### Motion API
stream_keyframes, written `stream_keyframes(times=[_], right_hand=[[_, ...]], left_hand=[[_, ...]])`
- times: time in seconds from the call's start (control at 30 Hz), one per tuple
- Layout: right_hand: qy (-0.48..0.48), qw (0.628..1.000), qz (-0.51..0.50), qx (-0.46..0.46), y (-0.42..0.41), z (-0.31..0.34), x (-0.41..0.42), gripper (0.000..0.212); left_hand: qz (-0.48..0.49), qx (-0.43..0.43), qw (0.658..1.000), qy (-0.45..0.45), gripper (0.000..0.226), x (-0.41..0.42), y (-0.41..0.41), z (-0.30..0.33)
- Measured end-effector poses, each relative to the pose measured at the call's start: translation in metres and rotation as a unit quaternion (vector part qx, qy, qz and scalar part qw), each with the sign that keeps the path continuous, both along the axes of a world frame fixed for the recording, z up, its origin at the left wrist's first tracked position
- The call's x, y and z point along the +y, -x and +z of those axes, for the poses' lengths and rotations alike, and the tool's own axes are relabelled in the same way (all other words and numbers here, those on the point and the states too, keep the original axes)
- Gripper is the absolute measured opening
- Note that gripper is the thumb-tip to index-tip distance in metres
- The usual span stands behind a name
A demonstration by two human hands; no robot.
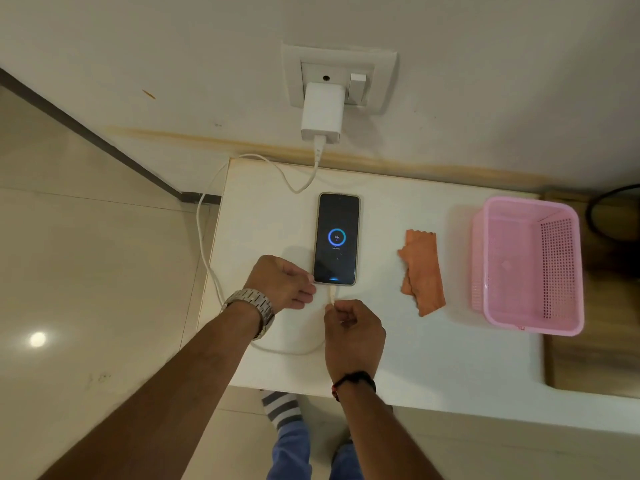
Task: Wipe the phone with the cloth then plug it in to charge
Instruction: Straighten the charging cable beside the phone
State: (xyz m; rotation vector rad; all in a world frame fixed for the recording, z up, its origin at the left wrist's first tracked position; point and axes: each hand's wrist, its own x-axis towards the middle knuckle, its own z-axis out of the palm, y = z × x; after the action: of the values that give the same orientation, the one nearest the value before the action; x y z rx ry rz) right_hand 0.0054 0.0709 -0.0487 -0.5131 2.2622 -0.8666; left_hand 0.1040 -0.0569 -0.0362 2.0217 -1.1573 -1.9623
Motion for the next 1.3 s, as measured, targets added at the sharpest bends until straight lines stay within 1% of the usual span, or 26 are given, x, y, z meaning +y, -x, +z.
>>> stream_keyframes(times=[0.1, 0.13, 0.23, 0.57, 0.6, 0.63, 0.7, 0.77, 0.8, 0.87, 0.97, 1.07, 1.13, 1.3], right_hand=[[-0.017, 1.0, 0.004, 0.017, -0.001, -0.001, -0.002, 0.009], [-0.023, 1.0, 0.003, 0.021, -0.002, -0.001, -0.002, 0.01], [-0.035, 0.999, -0.008, 0.024, -0.005, -0.001, -0.002, 0.014], [-0.041, 0.999, -0.008, 0.008, -0.002, 0.001, -0.004, 0.011], [-0.039, 0.999, -0.006, 0.007, -0.001, 0.001, -0.004, 0.01], [-0.035, 0.999, -0.004, 0.004, 0.0, 0.002, -0.003, 0.01], [-0.029, 1.0, 0.002, 0.001, 0.002, 0.002, -0.002, 0.011], [-0.034, 0.999, 0.011, 0.005, 0.003, 0.003, -0.002, 0.011], [-0.036, 0.999, 0.014, 0.008, 0.004, 0.003, -0.003, 0.011], [-0.039, 0.999, 0.014, 0.011, 0.005, 0.004, -0.004, 0.011], [-0.038, 0.999, 0.014, 0.013, 0.005, 0.004, -0.005, 0.011], [-0.037, 0.999, 0.012, 0.012, 0.004, 0.003, -0.005, 0.01], [-0.034, 0.999, 0.012, 0.012, 0.005, 0.002, -0.005, 0.01], [-0.029, 0.999, 0.015, 0.008, 0.006, 0.001, -0.003, 0.012]], left_hand=[[-0.002, -0.027, 1.0, 0.008, 0.006, -0.001, 0.001, 0.0], [-0.011, -0.042, 0.999, 0.023, 0.005, -0.001, 0.001, 0.001], [-0.078, -0.088, 0.989, 0.091, 0.006, 0.003, 0.003, 0.001], [-0.12, -0.098, 0.981, 0.119, 0.01, 0.007, 0.004, 0.01], [-0.145, -0.115, 0.973, 0.14, 0.01, 0.01, 0.003, 0.011], [-0.186, -0.145, 0.957, 0.167, 0.009, 0.014, 0.0, 0.013], [-0.287, -0.213, 0.905, 0.233, 0.007, 0.037, -0.011, 0.019], [-0.366, -0.245, 0.847, 0.299, 0.009, 0.07, -0.027, 0.024], [-0.397, -0.258, 0.822, 0.316, 0.013, 0.086, -0.036, 0.026], [-0.437, -0.276, 0.793, 0.323, 0.02, 0.112, -0.052, 0.027], [-0.445, -0.272, 0.788, 0.326, 0.03, 0.133, -0.062, 0.025], [-0.475, -0.273, 0.771, 0.327, 0.029, 0.148, -0.054, 0.021], [-0.484, -0.269, 0.766, 0.326, 0.03, 0.156, -0.047, 0.018], [-0.449, -0.263, 0.79, 0.324, 0.027, 0.163, -0.047, 0.008]])
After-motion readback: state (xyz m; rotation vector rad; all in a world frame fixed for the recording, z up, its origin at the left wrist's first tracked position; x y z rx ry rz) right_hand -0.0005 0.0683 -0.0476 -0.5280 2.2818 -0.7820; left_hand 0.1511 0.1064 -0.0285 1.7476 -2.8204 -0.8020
